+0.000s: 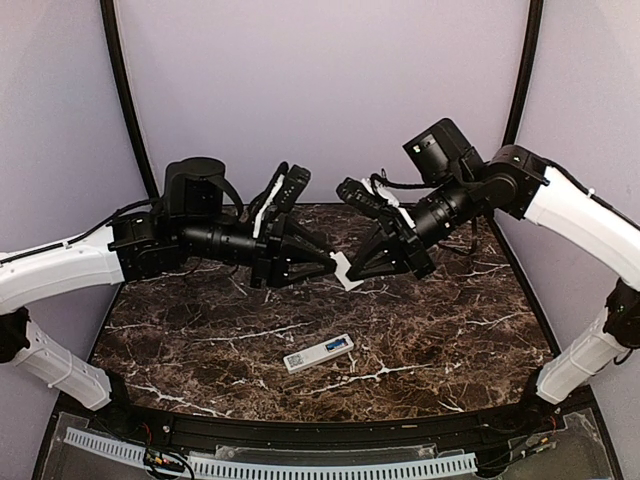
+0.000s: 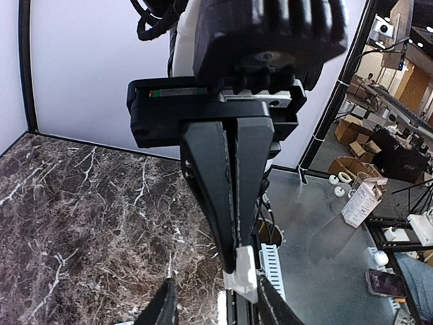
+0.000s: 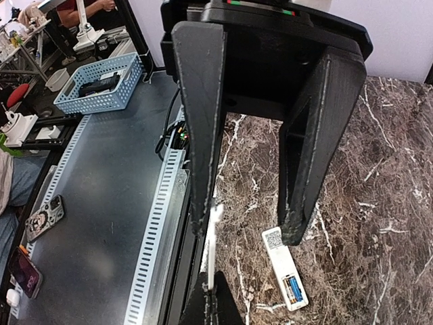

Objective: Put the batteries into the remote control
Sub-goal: Pass from the right arm to the left

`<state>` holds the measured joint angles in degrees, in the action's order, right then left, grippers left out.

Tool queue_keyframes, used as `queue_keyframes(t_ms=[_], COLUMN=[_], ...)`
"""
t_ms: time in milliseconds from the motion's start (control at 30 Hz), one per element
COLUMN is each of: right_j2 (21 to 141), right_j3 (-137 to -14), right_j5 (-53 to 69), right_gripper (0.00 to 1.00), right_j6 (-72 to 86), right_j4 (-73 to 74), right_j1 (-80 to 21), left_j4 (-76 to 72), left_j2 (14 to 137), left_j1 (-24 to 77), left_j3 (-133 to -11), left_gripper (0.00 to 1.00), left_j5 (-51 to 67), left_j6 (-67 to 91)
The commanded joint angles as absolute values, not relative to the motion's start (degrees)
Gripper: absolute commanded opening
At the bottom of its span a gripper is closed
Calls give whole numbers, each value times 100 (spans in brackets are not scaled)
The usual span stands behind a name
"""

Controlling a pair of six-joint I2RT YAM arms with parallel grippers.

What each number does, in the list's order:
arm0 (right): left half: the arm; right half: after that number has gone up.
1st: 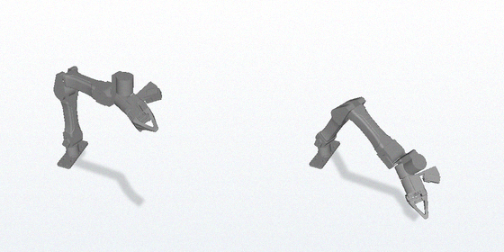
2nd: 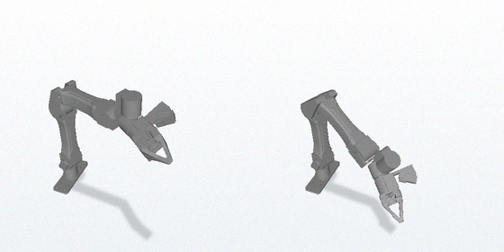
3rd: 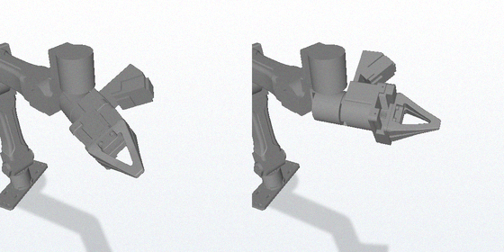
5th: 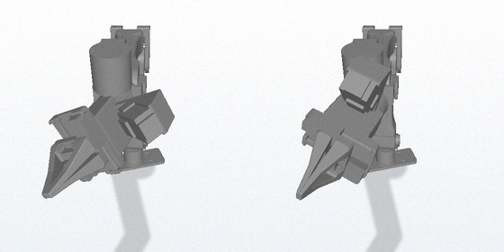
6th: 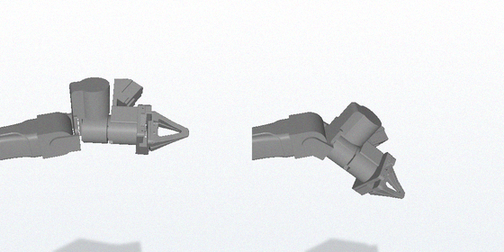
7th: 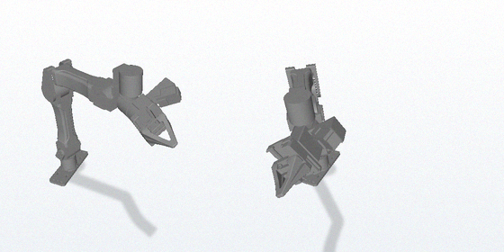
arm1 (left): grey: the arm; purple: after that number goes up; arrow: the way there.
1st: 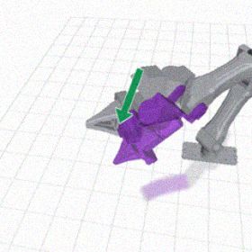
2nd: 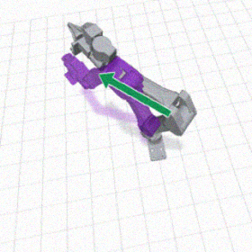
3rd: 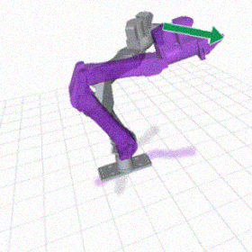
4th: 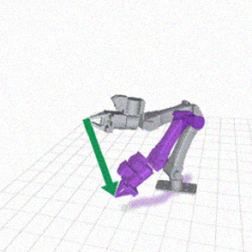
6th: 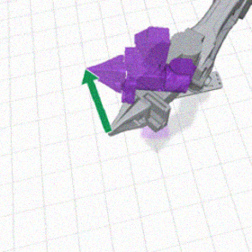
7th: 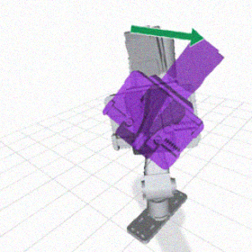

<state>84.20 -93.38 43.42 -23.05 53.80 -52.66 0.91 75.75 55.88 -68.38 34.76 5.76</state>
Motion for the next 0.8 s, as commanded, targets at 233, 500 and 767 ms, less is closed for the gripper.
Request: queue_keyframes(t_ms=[233, 500, 767], right_j2=[8527, 8419, 7969], right_j3=[-9467, -9395, -8913], right_j5=[4157, 3979, 3507], right_gripper=[0, 0, 5], right_j6=[-2239, -2125, -1615], right_j4=[5216, 5042, 4167], right_j1=[-5366, -5362, -5278], left_j4=[-114, -42, -339], left_j2=[7811, 7783, 7518], left_j1=[5573, 5572, 5572], left_j3=[-7146, -7134, -6990], left_gripper=[7, 0, 0], left_j5=[3890, 3882, 3527], left_j6=[720, 629, 608])
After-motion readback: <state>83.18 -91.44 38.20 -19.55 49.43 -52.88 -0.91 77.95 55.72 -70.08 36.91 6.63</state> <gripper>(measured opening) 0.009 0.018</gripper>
